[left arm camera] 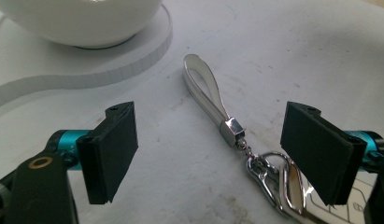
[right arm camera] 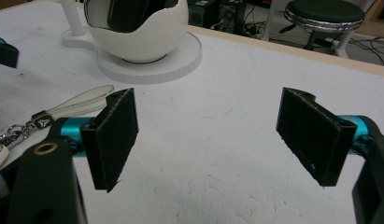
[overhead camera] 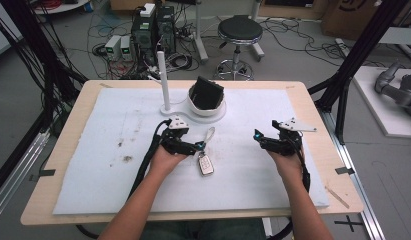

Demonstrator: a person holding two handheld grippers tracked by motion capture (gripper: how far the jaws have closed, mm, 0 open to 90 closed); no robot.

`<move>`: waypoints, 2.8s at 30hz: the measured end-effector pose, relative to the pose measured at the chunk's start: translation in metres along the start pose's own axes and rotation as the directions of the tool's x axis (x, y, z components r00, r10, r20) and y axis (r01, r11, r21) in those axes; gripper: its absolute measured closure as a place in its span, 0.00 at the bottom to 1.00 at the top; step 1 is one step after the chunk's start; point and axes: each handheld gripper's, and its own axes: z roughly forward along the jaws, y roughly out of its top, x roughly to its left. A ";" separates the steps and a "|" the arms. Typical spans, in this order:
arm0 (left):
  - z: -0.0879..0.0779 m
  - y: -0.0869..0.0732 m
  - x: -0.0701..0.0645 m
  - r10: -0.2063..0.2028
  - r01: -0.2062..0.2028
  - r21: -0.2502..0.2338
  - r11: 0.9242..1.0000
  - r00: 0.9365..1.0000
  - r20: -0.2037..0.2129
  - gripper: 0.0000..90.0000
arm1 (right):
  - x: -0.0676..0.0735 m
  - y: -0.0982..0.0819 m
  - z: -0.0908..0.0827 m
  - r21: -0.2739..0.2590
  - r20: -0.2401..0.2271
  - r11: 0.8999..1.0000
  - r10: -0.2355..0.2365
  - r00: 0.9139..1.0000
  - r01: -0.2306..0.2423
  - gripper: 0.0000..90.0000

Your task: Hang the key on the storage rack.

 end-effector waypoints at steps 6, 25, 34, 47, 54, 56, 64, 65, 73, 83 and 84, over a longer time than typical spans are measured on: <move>0.024 0.002 -0.007 0.006 -0.006 0.049 0.999 1.000 -0.008 0.21 | 0.001 0.000 0.001 0.006 0.000 1.000 -0.006 1.000 0.006 0.24; 0.037 0.000 -0.033 0.166 -0.158 0.153 0.976 0.985 -0.046 0.90 | 0.002 -0.002 0.001 0.023 -0.001 1.000 -0.017 1.000 0.017 0.24; 0.013 0.006 -0.020 0.119 -0.115 0.061 0.992 0.990 -0.070 0.90 | 0.000 -0.003 0.001 0.016 0.001 1.000 -0.009 1.000 0.008 0.24; -0.059 0.033 0.001 0.052 -0.078 -0.147 0.986 0.984 -0.168 0.90 | 0.001 -0.003 0.001 0.012 0.001 1.000 -0.015 1.000 0.015 0.24; -0.092 0.045 0.018 0.001 -0.050 -0.227 0.973 0.978 -0.210 0.90 | 0.000 -0.003 0.000 0.014 0.005 1.000 -0.010 1.000 0.009 0.24; -0.103 0.048 0.024 -0.010 -0.048 -0.245 0.968 0.974 -0.228 0.90 | 0.001 -0.003 0.000 0.016 0.004 1.000 -0.006 1.000 0.006 0.24; -0.129 0.060 0.045 -0.064 -0.034 -0.315 0.948 0.953 -0.296 0.90 | 0.001 -0.003 0.002 0.022 0.002 1.000 -0.010 1.000 0.010 0.24; -0.130 0.061 0.048 -0.074 -0.028 -0.323 0.946 0.951 -0.300 0.90 | 0.000 -0.003 0.002 0.024 0.002 1.000 -0.009 1.000 0.009 0.24; -0.139 0.064 0.064 -0.120 -0.007 -0.349 0.937 0.932 -0.342 0.90 | 0.000 -0.004 0.003 0.028 0.000 1.000 -0.006 1.000 0.006 0.24; -0.127 0.063 0.073 -0.143 0.018 -0.335 0.942 0.925 -0.351 0.90 | 0.000 -0.004 0.003 0.030 -0.002 0.999 -0.010 1.000 0.010 0.24; -0.125 0.063 0.074 -0.144 0.020 -0.331 0.943 0.924 -0.354 0.90 | 0.000 -0.004 0.003 0.031 -0.001 0.999 -0.012 1.000 0.012 0.24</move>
